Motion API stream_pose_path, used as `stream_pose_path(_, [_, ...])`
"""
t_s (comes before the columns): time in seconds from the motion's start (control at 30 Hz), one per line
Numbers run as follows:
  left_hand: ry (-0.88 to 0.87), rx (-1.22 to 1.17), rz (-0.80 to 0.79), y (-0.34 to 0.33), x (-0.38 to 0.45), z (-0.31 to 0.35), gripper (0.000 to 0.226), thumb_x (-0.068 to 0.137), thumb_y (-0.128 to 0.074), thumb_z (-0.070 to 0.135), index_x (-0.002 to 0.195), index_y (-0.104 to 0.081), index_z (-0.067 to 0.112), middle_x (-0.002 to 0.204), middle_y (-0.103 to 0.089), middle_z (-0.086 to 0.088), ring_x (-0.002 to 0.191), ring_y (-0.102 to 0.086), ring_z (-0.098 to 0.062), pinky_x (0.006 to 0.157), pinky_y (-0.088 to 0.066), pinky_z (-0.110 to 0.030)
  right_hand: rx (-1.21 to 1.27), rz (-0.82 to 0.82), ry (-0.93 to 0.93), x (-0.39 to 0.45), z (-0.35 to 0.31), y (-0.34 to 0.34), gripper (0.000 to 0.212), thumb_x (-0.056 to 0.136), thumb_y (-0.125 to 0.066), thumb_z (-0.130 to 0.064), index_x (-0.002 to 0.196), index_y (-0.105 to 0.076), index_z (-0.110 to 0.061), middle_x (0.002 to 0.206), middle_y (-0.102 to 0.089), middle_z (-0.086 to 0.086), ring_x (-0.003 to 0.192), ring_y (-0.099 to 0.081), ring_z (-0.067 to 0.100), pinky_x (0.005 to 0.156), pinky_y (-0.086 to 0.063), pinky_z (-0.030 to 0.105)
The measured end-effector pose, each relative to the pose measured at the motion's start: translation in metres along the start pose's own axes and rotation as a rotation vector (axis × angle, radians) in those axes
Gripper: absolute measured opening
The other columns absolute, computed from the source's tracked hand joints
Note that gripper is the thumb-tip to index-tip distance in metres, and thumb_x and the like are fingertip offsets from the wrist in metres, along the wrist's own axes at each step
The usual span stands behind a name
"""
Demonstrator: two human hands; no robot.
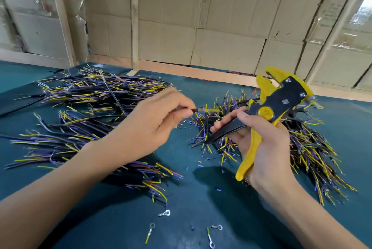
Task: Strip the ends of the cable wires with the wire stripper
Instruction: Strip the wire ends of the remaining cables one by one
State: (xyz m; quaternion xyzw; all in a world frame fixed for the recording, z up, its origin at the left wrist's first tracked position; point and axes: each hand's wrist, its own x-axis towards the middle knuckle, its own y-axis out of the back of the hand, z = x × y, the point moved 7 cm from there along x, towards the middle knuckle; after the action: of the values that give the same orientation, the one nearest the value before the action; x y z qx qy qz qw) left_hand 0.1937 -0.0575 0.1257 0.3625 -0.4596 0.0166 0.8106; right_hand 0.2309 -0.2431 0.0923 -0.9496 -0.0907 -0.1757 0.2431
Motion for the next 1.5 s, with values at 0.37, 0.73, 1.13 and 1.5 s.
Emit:
stream_pose_path(0.37, [0.534, -1.656, 0.399, -0.011, 0.006, -0.016, 0.015, 0.104, -0.043, 0.018, 0.096, -0.055, 0.017, 0.090, -0.056, -0.006, 0.094, -0.070, -0.025, 0.090, -0.055, -0.052, -0.108, -0.325, -0.280, -0.020, 0.024, -0.034, 0.006, 0.077, -0.073, 0.000, 0.081, -0.069, -0.001, 0.082, -0.066, 0.033, 0.074, -0.067, 0.040, 0.070, -0.058, 0.045])
stream_pose_path(0.73, [0.565, -1.069, 0.078, -0.035, -0.010, -0.012, 0.042, 0.080, -0.074, 0.012, 0.118, -0.059, 0.000, 0.074, -0.065, -0.018, 0.063, -0.060, -0.033, 0.062, -0.055, -0.042, -0.028, -0.214, -0.205, -0.014, 0.020, -0.027, 0.013, 0.077, -0.071, 0.004, 0.088, -0.068, 0.008, 0.077, -0.063, 0.026, 0.068, -0.062, 0.038, 0.070, -0.058, 0.051])
stream_pose_path(1.13, [0.678, -0.946, -0.007, -0.036, -0.016, -0.028, 0.046, 0.079, -0.070, 0.015, 0.125, -0.063, 0.013, 0.092, -0.072, -0.026, 0.084, -0.073, -0.039, 0.072, -0.060, -0.037, -0.142, -0.077, -0.260, -0.008, 0.029, -0.011, 0.010, 0.066, -0.075, 0.002, 0.074, -0.070, -0.001, 0.069, -0.061, 0.020, 0.065, -0.062, 0.036, 0.070, -0.059, 0.054])
stream_pose_path(1.5, [0.884, -1.026, -0.125, -0.044, -0.021, -0.029, 0.007, 0.087, -0.069, 0.004, 0.088, -0.074, -0.001, 0.068, -0.052, -0.006, 0.053, -0.045, -0.013, 0.046, -0.039, -0.025, -0.133, -0.053, -0.242, -0.005, 0.025, -0.008, 0.013, 0.069, -0.073, 0.007, 0.079, -0.066, 0.001, 0.068, -0.058, 0.021, 0.064, -0.060, 0.037, 0.068, -0.058, 0.048])
